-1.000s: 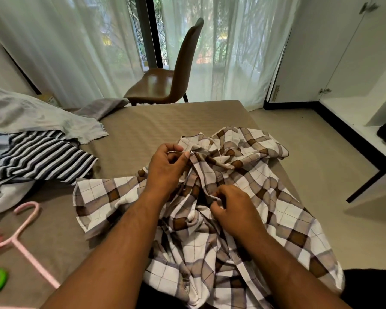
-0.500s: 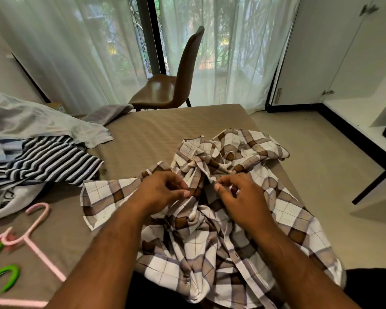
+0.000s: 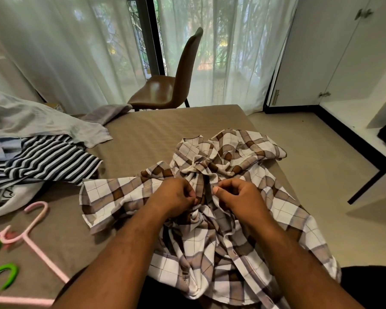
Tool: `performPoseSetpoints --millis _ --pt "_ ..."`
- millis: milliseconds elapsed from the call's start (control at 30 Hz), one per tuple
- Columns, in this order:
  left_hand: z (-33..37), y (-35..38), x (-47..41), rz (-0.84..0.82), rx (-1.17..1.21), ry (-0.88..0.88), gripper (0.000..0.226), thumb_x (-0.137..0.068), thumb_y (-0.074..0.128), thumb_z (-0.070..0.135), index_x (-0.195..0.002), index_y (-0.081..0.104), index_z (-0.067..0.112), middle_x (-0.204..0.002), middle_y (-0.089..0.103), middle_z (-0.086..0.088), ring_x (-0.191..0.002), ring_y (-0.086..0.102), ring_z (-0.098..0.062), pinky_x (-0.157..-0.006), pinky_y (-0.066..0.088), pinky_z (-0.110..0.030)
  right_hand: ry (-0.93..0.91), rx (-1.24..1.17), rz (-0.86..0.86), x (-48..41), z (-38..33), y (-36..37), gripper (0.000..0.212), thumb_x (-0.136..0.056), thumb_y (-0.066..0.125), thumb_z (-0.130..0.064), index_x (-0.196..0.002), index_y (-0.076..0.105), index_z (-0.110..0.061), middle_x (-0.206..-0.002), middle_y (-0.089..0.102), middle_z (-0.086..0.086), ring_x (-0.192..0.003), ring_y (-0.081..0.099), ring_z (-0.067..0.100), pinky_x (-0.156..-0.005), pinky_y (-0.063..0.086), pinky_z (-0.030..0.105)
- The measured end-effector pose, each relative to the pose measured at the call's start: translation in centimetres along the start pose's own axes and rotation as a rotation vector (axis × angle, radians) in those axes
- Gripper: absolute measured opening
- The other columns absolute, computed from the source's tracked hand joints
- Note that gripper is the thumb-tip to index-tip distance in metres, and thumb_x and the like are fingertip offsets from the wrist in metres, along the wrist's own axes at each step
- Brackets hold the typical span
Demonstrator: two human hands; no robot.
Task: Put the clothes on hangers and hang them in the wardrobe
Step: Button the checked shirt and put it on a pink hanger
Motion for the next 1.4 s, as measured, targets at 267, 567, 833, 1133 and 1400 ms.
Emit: performPoseSetpoints --millis 267,567,833,1133,1400 --pt "1.0 -0.1 0.3 0.034 0.292 0.011 0.002 -0.088 0.077 0.021 -0.088 0.078 0.018 -0.081 0.076 0.002 -0.077 0.072 -0.008 -0.06 0.055 -0.014 -0.07 0.063 -0.034 -0.2 0.1 0.8 0.009 -0.088 0.078 -0.024 -0.097 0.078 -0.023 -0.084 0.077 -0.004 -0.076 0.072 0.007 -0.066 0.056 0.022" --pt "1.4 -0.2 0.2 0.045 0.338 0.019 0.002 -0.086 0.079 0.021 -0.087 0.078 0.019 -0.079 0.076 0.002 -0.072 0.071 -0.007 -0.062 0.056 -0.018 -0.085 0.076 0.049 -0.2 0.0 0.0 0.008 -0.09 0.075 -0.021 -0.095 0.079 -0.027 -0.085 0.077 -0.009 -0.081 0.073 0.005 -0.073 0.061 0.027" --pt "1.5 -0.5 0.2 0.056 0.321 0.034 0.002 -0.085 0.08 0.017 -0.085 0.078 0.018 -0.077 0.077 0.001 -0.076 0.074 -0.012 -0.071 0.062 -0.027 -0.125 0.172 -0.025 -0.3 -0.1 0.7 0.011 -0.089 0.076 -0.017 -0.099 0.08 -0.022 -0.087 0.076 -0.01 -0.08 0.071 0.0 -0.067 0.055 0.015" --pt "1.3 -0.4 0.2 0.045 0.385 0.004 0.003 -0.086 0.078 0.015 -0.086 0.077 0.018 -0.079 0.077 0.002 -0.077 0.074 -0.009 -0.076 0.063 -0.03 -0.025 -0.057 -0.058 -0.5 0.8 0.9 0.009 -0.091 0.075 -0.021 -0.098 0.08 -0.021 -0.088 0.078 -0.001 -0.081 0.074 0.014 -0.071 0.058 0.029" --pt "1.2 -0.3 0.1 0.02 0.409 0.005 0.004 -0.087 0.077 0.013 -0.089 0.077 0.016 -0.081 0.078 0.001 -0.079 0.074 -0.009 -0.075 0.062 -0.026 -0.066 0.011 -0.057 -0.6 0.7 0.7 0.01 -0.091 0.075 -0.023 -0.096 0.08 -0.03 -0.091 0.078 -0.008 -0.086 0.074 0.009 -0.079 0.062 0.035"
Point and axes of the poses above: each hand's wrist, its own x-axis away from the middle knuckle, its own y-axis out of the palm, z = x × y, the point moved 7 cm from there along -x, towards the middle knuckle
